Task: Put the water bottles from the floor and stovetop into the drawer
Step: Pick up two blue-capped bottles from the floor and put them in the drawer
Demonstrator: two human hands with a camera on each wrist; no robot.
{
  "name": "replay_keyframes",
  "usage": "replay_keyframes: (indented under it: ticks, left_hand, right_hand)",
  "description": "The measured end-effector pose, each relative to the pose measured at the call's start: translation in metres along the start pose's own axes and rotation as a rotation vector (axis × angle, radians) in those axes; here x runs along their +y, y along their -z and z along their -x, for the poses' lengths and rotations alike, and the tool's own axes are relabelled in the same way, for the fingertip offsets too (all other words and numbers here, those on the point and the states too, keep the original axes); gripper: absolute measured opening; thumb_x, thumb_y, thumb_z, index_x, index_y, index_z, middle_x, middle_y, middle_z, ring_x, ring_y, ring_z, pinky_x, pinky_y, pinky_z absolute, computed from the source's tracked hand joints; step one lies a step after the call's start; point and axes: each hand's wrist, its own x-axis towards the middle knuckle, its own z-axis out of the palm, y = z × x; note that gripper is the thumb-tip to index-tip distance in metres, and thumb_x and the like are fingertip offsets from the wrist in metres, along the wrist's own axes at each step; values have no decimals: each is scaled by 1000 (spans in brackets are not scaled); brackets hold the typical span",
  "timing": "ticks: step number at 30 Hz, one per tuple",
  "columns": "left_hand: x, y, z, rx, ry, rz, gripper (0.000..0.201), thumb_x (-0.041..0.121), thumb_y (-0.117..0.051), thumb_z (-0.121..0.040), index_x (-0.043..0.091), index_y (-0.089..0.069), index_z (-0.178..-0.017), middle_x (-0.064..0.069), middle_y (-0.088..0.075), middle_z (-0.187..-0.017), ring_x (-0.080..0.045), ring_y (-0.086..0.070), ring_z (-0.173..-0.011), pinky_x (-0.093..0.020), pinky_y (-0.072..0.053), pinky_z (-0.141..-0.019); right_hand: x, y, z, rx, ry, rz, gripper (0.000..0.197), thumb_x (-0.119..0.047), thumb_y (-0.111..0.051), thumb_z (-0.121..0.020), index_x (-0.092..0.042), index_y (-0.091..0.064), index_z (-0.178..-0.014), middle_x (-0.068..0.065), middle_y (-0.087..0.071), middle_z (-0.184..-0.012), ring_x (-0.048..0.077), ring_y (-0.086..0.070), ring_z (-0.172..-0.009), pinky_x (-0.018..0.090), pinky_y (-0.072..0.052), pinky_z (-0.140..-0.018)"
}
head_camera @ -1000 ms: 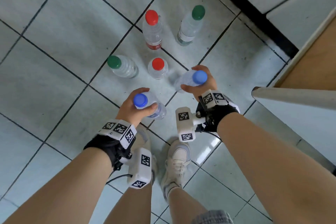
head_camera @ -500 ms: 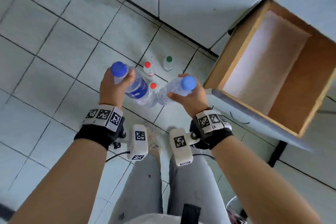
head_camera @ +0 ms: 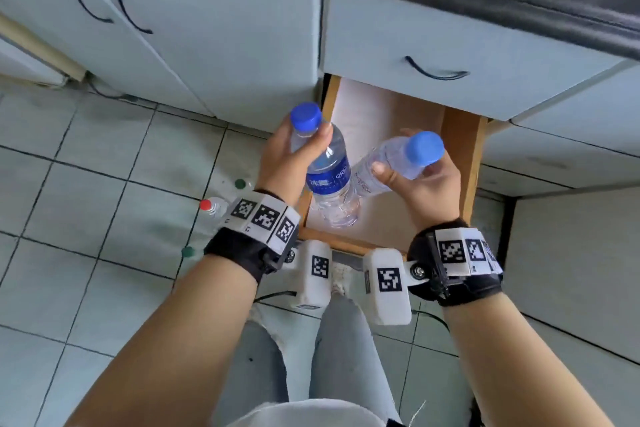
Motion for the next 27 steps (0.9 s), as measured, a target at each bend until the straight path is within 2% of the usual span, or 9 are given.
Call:
replay_keyframes:
  ticks: [5, 8, 11, 13, 17, 21, 23, 25, 27]
  left_hand:
    - [-73, -68, -45, -166, 149, -168, 42, 39, -66, -73, 9, -62, -102, 0, -67, -97, 0, -64, -84, -18, -48, -78]
    - [-117, -86, -67, -188, 264, -348, 26, 34, -63, -81, 14, -62, -97, 8, -64, -79, 1, -62, -72, -8, -44, -65]
    - [-155, -93, -95, -237, 386, -560, 37, 49, -63, -76, 26, -61, -105, 6, -67, -94, -13, -61, -89, -23, -46, -84]
    - [-176, -93, -115, -277, 451, -656, 41, 57, -61, -71, 32, -58, -104, 5, -66, -103, -19, -60, -100, -34, -44, -96]
    - [-205, -100, -150, -268, 546, -797, 62, 67, -51, -71, 27, -50, -118, 5, -57, -105, -21, -56, -99, -36, -42, -97]
    - [-225, -108, -167, -222, 608, -823, 57, 40, -57, -84, 17, -37, -133, 0, -56, -110, -21, -56, -107, -32, -40, -97]
    - [-231, -114, -166, -258, 686, -920, 68, 21, -55, -87, 18, -18, -145, -2, -54, -119, -28, -55, -115, -38, -42, -101]
    - [-234, -116, -162, -269, 742, -1005, 77, 14, -51, -89, 18, -1, -148, -17, -41, -143, -34, -45, -127, -43, -37, -107]
    - [-233, -114, -160, -231, 797, -1020, 81, 14, -51, -88, 17, 4, -148, -21, -24, -152, -38, -33, -136, -45, -30, -112]
  right_hand:
    - [73, 39, -59, -41, -170, 116, 39, -22, -81, -63, -28, -58, -94, -16, -62, -84, 8, -58, -83, 20, -46, -77]
    - [120, 33, -89, -116, -306, 234, 42, -32, -80, -65, -20, -61, -100, -5, -64, -89, 15, -59, -88, 25, -44, -76]
    - [157, 20, -116, -196, -452, 367, 55, -44, -76, -65, -14, -59, -109, 2, -64, -100, 20, -60, -96, 25, -40, -74]
    - [174, 14, -129, -238, -523, 410, 53, -49, -73, -66, -16, -59, -105, 1, -61, -96, 21, -59, -94, 26, -39, -73]
    - [201, 3, -146, -241, -577, 354, 59, -51, -71, -68, -22, -54, -116, -6, -57, -95, 15, -56, -90, 27, -42, -77]
    - [217, -5, -159, -258, -619, 317, 67, -39, -71, -72, -23, -43, -130, 2, -61, -116, 20, -58, -104, 30, -45, -86]
    - [224, -4, -163, -349, -647, 314, 73, -25, -70, -76, -22, -32, -139, 4, -57, -123, 23, -57, -109, 31, -47, -88]
    - [231, -2, -162, -445, -702, 257, 81, -10, -66, -79, -18, -20, -145, 7, -50, -139, 25, -52, -122, 37, -48, -95]
    - [237, -2, -157, -476, -756, 153, 84, -2, -62, -81, -24, -14, -146, 5, -41, -148, 24, -48, -128, 44, -49, -97]
